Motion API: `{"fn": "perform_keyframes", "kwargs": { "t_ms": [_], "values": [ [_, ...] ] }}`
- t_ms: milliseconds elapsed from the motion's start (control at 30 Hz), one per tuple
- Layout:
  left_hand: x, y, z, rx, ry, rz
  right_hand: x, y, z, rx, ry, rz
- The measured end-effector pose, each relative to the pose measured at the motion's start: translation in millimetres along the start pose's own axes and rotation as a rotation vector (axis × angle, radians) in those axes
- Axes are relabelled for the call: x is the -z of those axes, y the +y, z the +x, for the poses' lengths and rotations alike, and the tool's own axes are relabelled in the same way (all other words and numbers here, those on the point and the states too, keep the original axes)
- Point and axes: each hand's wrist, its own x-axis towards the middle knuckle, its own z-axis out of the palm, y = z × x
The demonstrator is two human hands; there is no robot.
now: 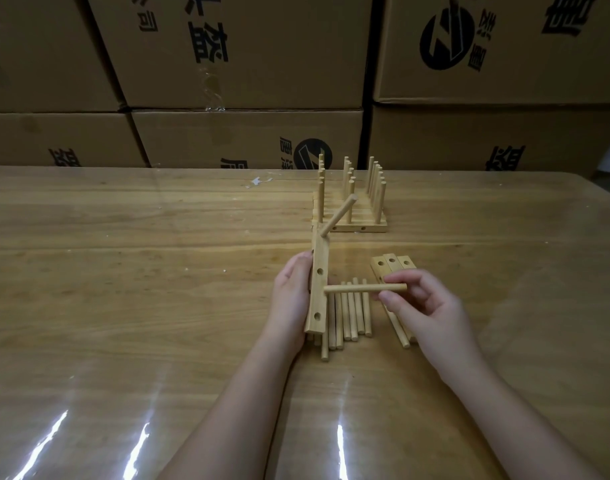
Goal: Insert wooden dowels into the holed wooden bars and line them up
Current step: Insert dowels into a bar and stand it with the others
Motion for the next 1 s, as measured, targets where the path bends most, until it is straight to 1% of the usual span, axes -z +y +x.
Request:
{"fn": "perform_keyframes", "kwargs": {
  "t_ms": [200, 367, 433, 500, 567, 633, 733, 833, 867, 933, 1000],
  "values": [
    [0, -1, 0, 0.003, -0.002, 0.016, 1, -1, 0, 0.007, 0.014, 0.001],
    [1, -2, 2, 0.027, -0.003, 0.019, 4, 0, 3, -0.035, 0.079, 0.111],
    [2, -2, 2, 0.034, -0.012, 0.017, 5, 0, 3, -0.038, 0.120, 0.113],
    [2, -2, 2, 0.036, -0.020, 0.022, 6, -1, 2, -0.001, 0.176, 0.046],
    [2, -2, 2, 0.041, -0.018, 0.024, 7, 0, 1, 0.085, 0.185, -0.097],
    [1, -1, 2, 0.046, -0.010, 0.022, 6, 4, 1, 0.145, 0.144, -0.220],
    [0, -1, 0, 0.044, -0.007, 0.006, 4, 9, 2, 0.139, 0.053, -0.400],
    [0, 0, 0, 0.048, 0.000, 0.003, 3, 13, 1, 0.192, -0.049, -0.725],
    [0, 0, 1, 0.046, 0.001, 0.003, 3, 13, 0, 0.224, -0.083, -0.772],
    [-1, 0, 0, 0.039, 0.001, 0.001, 1, 8, -3, 0.292, -0.108, -0.730],
    [-1, 0, -1, 0.035, -0.010, -0.003, 1, 3, -5, 0.376, -0.084, -0.666]
  ]
}}
